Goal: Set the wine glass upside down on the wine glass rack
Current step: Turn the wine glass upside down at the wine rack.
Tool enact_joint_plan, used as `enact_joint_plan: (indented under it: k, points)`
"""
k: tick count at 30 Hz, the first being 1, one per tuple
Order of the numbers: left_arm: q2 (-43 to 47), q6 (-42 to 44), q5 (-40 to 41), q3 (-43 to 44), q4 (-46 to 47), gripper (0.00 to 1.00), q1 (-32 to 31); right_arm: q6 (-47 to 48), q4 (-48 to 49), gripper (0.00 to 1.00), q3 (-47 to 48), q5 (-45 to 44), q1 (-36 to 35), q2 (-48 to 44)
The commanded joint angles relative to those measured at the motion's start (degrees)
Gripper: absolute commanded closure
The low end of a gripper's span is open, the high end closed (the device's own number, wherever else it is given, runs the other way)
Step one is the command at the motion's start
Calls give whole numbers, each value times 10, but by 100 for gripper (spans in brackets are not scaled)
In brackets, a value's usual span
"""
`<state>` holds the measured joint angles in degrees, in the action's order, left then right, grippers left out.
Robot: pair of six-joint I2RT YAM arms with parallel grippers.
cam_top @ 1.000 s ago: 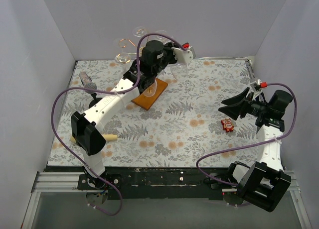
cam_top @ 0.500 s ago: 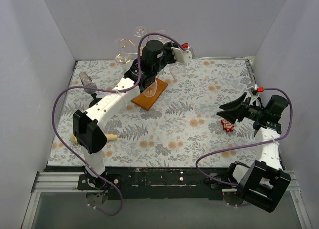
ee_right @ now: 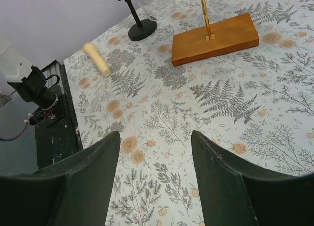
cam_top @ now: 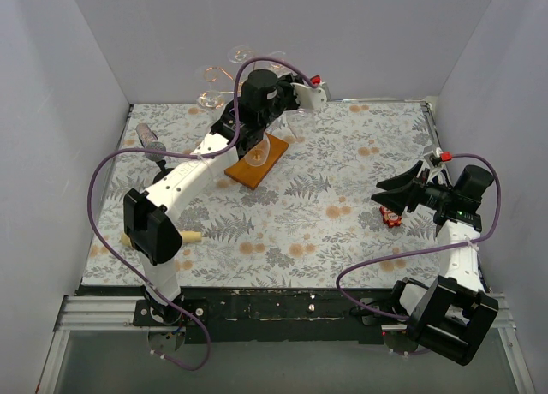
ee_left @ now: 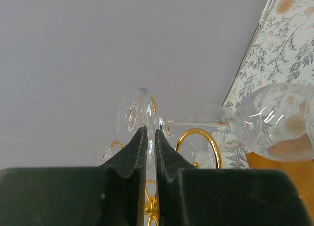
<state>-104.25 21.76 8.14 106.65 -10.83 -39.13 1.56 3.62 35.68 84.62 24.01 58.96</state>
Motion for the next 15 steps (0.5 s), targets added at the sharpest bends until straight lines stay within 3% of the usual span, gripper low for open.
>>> enact_joint_plan:
  k: [1, 15]
  points:
    - [51, 8, -9, -1, 16, 100, 6, 12, 16, 32, -3, 95, 3, -3]
    - [62, 7, -4, -7, 21, 100, 9, 14, 12, 32, -1, 95, 5, -3]
